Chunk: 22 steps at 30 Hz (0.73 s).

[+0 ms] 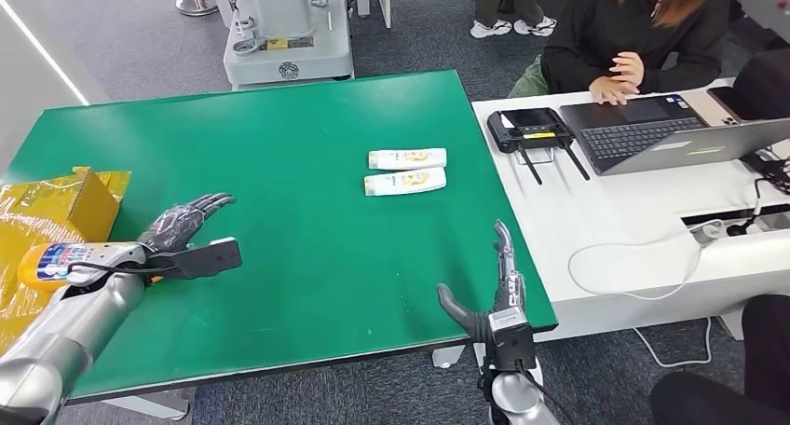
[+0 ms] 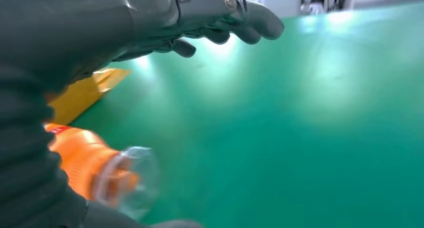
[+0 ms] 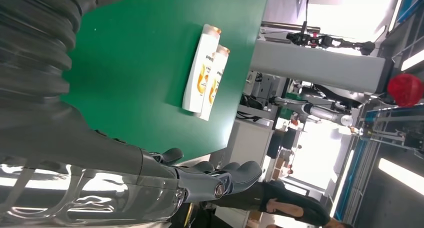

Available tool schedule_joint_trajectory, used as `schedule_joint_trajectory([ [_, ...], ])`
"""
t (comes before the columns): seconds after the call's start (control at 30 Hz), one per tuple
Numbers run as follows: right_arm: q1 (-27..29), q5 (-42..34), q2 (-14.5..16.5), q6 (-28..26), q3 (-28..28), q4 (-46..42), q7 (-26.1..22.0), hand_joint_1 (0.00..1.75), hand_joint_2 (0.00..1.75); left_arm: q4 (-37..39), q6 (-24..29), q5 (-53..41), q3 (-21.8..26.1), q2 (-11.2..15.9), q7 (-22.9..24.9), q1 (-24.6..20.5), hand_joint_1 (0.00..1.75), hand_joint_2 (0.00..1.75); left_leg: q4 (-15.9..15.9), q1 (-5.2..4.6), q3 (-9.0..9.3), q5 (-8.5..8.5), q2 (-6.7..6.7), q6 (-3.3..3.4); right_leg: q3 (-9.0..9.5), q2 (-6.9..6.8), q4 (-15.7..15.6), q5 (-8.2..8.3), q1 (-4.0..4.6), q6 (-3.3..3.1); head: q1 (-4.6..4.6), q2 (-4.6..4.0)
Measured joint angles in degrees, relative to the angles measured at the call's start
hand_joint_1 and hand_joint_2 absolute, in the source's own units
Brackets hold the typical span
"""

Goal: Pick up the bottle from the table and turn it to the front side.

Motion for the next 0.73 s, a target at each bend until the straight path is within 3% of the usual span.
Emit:
schedule_joint_trajectory([
  [0.13,1.56,-0.62,-0.43,-1.9,0.21,-2.36,-0.02,0.0,1.75,-6.74,-6.9,15.58,8.08,-3.54,-4.44,4.37,0.0,1.75,0.02,-0.07,0.01,-0.01,-0.08,0.01,-0.03,-0.07,-0.03,-0.03,-0.07,0.03,-0.04,0.0],
  [0.3,4.6,-1.12,-1.5,-4.11,0.81,-8.72,-0.01,0.0,1.75,-22.45,-7.91,29.17,12.03,-10.17,-1.54,13.34,0.0,1.75,0.02,-0.12,-0.07,-0.07,-0.3,0.09,0.04,-0.24,-0.04,-0.09,-0.11,0.1,0.0,0.0],
  [0.43,7.15,-0.91,-1.86,-5.76,1.15,-14.27,0.2,0.0,1.75,-33.48,-3.05,31.75,12.01,-13.81,-1.22,19.46,0.0,1.75,0.02,-0.15,-0.07,-0.15,-0.19,0.11,-0.01,-0.15,-0.08,-0.11,-0.13,0.12,-0.02,0.0],
  [0.57,9.0,-0.63,-2.26,-7.69,1.22,-19.24,0.64,0.0,1.75,-39.43,-3.24,33.26,12.0,-16.53,-1.76,23.49,0.0,1.75,0.01,-0.13,-0.07,-0.15,-0.2,0.11,-0.01,-0.18,-0.07,-0.13,-0.11,0.14,-0.02,0.0],
  [0.73,11.33,1.52,-2.94,-9.69,1.31,-24.27,2.01,0.0,1.75,-43.08,-4.05,34.37,12.34,-17.75,-2.13,26.61,0.0,1.75,-0.02,-0.12,-0.06,-0.15,-0.18,0.1,0.0,-0.16,-0.06,-0.13,-0.1,0.14,-0.01,-0.01],
])
